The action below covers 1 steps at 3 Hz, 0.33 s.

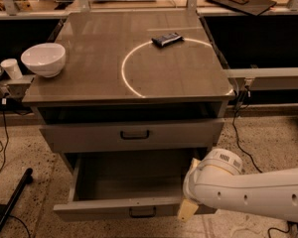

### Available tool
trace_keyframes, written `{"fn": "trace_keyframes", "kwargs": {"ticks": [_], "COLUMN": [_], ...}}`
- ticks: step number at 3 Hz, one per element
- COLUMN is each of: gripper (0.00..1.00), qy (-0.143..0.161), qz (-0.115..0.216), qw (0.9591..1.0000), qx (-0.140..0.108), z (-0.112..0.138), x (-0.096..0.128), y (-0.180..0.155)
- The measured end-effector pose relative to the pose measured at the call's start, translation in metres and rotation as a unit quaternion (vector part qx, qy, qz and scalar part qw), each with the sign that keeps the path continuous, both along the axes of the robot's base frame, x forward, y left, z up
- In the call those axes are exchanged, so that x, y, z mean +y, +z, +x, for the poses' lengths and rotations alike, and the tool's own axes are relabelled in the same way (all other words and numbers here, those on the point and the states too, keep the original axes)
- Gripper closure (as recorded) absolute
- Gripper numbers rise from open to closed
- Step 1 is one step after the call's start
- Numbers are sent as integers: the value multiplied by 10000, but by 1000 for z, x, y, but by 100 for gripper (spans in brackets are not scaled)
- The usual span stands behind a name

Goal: Open middle drawer

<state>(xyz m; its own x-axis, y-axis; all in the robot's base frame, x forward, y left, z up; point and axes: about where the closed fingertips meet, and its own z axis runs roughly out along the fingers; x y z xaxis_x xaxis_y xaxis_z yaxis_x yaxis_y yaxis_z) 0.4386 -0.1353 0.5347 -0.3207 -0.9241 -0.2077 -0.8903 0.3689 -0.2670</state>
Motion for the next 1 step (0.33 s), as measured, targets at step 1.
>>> {"fn": "trace_keyframes", "kwargs": {"ticks": [1], "gripper": [0], "qy": [0], "qz": [0], "qw": [10000], "qx": [0], "z": [0], "x": [0], "y": [0]}}
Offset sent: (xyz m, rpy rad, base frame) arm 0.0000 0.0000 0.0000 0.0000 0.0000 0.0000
